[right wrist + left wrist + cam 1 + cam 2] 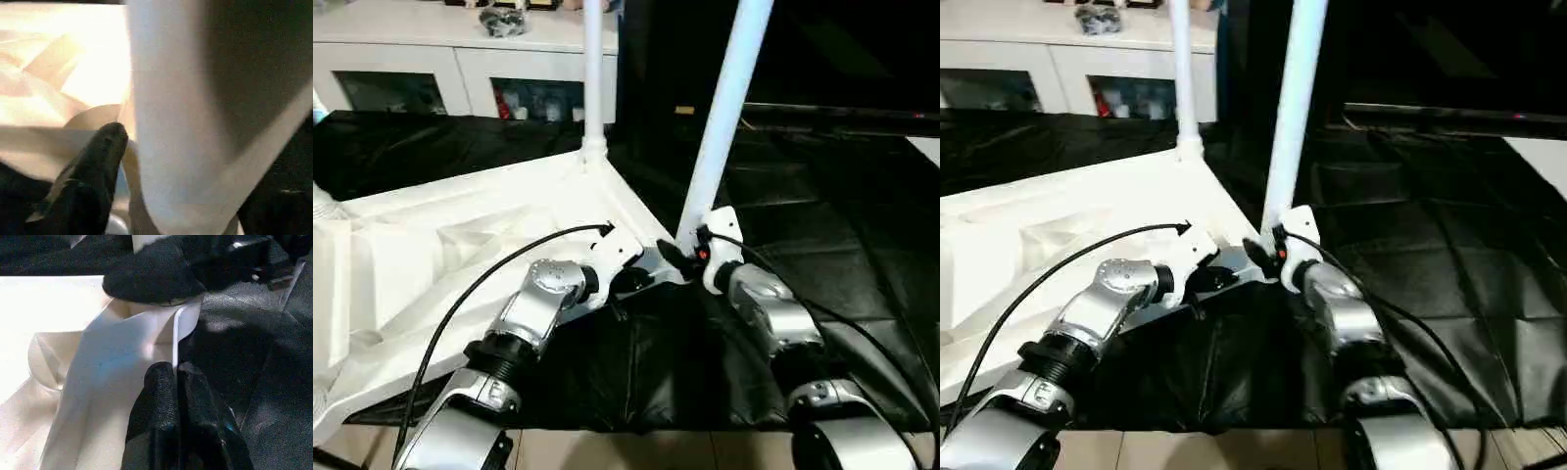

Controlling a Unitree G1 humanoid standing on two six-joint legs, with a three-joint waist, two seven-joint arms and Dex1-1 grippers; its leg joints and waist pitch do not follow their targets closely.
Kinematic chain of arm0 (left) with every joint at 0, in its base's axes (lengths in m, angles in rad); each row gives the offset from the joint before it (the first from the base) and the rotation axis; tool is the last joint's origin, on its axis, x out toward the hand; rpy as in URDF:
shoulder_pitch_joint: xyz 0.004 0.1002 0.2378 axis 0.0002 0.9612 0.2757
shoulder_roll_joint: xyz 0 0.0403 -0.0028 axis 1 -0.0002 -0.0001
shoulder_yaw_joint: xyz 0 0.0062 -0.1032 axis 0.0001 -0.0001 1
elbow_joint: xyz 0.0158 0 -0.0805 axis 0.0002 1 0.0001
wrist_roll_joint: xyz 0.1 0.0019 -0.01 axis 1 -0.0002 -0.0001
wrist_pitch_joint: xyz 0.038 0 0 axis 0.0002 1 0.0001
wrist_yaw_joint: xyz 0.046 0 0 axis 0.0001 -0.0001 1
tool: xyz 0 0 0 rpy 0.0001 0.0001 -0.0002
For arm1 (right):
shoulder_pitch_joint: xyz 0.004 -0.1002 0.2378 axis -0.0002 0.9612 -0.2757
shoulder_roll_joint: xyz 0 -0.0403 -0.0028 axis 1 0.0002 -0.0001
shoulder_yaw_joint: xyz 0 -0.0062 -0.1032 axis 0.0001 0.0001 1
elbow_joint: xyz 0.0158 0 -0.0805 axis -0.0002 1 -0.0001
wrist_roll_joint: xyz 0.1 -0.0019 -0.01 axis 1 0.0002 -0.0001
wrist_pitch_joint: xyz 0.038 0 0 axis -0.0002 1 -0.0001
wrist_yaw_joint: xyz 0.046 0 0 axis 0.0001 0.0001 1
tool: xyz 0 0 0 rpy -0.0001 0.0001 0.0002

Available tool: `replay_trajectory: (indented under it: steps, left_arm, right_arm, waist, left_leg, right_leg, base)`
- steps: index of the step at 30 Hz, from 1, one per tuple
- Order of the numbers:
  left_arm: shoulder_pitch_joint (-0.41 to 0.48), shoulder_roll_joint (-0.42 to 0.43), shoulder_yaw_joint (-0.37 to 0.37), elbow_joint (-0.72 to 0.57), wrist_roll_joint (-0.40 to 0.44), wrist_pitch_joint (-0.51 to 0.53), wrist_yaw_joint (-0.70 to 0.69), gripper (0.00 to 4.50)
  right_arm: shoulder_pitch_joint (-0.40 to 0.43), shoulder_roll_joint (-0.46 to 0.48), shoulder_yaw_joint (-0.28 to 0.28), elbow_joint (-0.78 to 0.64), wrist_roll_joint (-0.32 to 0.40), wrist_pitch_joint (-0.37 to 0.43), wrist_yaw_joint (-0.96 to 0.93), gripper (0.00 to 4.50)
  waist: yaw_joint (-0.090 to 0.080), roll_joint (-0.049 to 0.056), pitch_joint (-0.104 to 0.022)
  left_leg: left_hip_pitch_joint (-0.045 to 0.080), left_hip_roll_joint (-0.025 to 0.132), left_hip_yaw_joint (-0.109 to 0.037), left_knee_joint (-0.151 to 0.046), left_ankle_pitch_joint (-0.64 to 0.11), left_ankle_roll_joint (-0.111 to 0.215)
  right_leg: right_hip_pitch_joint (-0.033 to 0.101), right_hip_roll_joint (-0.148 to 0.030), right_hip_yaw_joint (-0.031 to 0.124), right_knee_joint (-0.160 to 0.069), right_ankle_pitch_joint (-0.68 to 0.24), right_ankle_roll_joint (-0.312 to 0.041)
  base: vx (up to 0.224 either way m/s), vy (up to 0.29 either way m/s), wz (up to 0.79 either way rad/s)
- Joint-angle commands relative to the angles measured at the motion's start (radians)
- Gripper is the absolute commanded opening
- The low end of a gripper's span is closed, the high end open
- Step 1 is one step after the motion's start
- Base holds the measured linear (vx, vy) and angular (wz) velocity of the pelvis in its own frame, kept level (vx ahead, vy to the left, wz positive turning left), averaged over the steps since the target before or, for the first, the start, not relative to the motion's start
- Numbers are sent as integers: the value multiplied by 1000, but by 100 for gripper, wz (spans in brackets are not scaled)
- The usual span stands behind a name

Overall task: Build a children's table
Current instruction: Rotate leg to tighten

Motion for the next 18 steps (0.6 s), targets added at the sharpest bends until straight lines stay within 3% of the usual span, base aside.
replay_trajectory:
  steps: [1, 2, 6, 7, 10, 13, 18]
  left_arm:
    - [-9, -30, 6, -55, -31, -55, 10, 0]
    - [-5, -27, 5, -59, -32, -55, 6, 0]
    - [-3, -21, 0, -59, -32, -65, -10, 0]
    - [-3, -20, -1, -57, -31, -68, -11, 0]
    - [-16, -14, -6, -38, -35, -91, -30, 0]
    - [-19, -10, -10, -34, -38, -104, -41, 0]
    - [-11, -11, -10, -38, -40, -135, -42, 0]
  right_arm:
    - [39, -19, 77, -28, 17, 15, 163, 316]
    - [47, -57, 71, -40, 23, 9, 199, 316]
    - [54, -158, 28, -43, 47, -6, 272, 316]
    - [54, -172, 19, -42, 50, -8, 282, 316]
    - [77, -286, -4, -55, 63, -19, 386, 316]
    - [110, -332, 3, -115, 90, 7, 469, 316]
    - [166, -376, 21, -229, 139, 57, 575, 316]
  waist:
    - [6, -13, -58]
    - [13, -13, -58]
    - [19, -14, -60]
    - [21, -18, -62]
    - [25, -18, -61]
    - [32, -25, -61]
    - [30, -29, -61]
  left_leg:
    - [-8, -1, 16, -70, -264, 80]
    - [-4, 0, 20, -68, -246, 86]
    - [-5, 1, 25, -63, -215, 104]
    - [-11, -2, 26, -61, -200, 110]
    - [-10, -3, 29, -57, -199, 114]
    - [-17, -7, 29, -54, -195, 127]
    - [-19, -7, 28, -53, -193, 130]
  right_leg:
    - [56, -41, 33, -72, -469, -112]
    - [52, -40, 36, -69, -434, -126]
    - [55, -38, 40, -59, -366, -163]
    - [59, -38, 40, -55, -354, -168]
    - [57, -35, 41, -57, -378, -161]
    - [63, -33, 40, -57, -397, -137]
    - [57, -30, 35, -64, -456, -103]
  base:
    - [0, 0, 0]
    - [0, 0, 0]
    - [0, 0, 0]
    - [0, 0, 0]
    - [0, 0, 0]
    - [0, 0, 0]
    - [0, 0, 0]
